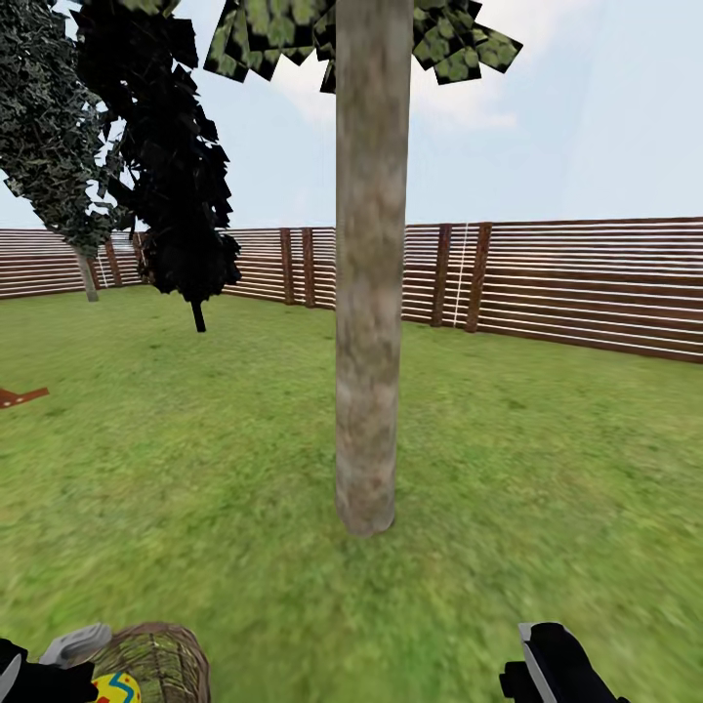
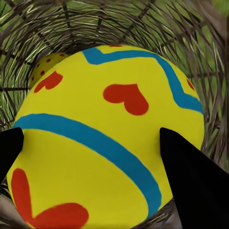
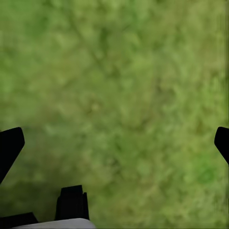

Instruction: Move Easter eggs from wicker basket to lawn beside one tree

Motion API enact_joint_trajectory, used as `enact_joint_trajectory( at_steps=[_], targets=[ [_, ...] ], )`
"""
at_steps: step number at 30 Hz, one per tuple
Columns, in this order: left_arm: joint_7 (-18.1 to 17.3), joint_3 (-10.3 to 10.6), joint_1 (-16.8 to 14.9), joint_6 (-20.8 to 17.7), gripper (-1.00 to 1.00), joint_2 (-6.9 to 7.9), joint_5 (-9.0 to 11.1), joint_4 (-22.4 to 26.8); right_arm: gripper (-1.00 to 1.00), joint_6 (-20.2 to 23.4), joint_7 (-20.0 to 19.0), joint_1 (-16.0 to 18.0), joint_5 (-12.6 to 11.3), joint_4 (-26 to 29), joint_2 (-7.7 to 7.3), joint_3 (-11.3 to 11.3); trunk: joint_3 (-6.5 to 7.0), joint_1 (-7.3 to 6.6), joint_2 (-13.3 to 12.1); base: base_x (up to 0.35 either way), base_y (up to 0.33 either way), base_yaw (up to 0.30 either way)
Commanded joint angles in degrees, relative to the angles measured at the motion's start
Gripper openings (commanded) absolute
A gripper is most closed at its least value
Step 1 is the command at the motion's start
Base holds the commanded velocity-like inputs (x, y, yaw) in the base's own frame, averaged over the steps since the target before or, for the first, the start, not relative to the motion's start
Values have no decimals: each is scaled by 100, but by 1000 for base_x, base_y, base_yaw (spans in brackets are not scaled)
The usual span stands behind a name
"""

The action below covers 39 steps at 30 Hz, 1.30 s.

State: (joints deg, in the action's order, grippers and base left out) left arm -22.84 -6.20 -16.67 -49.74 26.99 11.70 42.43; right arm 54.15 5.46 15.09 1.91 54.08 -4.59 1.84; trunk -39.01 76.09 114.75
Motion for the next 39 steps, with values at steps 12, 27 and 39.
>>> enact_joint_trajectory(
  at_steps=[12,27,39],
  targets=[
    [16,-13,-3,-36,-100,-124,-7,2,100,26,1,3,39,6,2,0,210,-265,-480,0,0,192],
    [0,-22,-3,-36,-100,-124,6,2,100,26,4,3,32,6,2,5,479,-594,-1081,0,0,86],
    [-1,-22,-3,-35,-100,-124,8,2,100,26,10,3,47,6,5,0,694,-858,-1563,0,0,96]
  ],
)
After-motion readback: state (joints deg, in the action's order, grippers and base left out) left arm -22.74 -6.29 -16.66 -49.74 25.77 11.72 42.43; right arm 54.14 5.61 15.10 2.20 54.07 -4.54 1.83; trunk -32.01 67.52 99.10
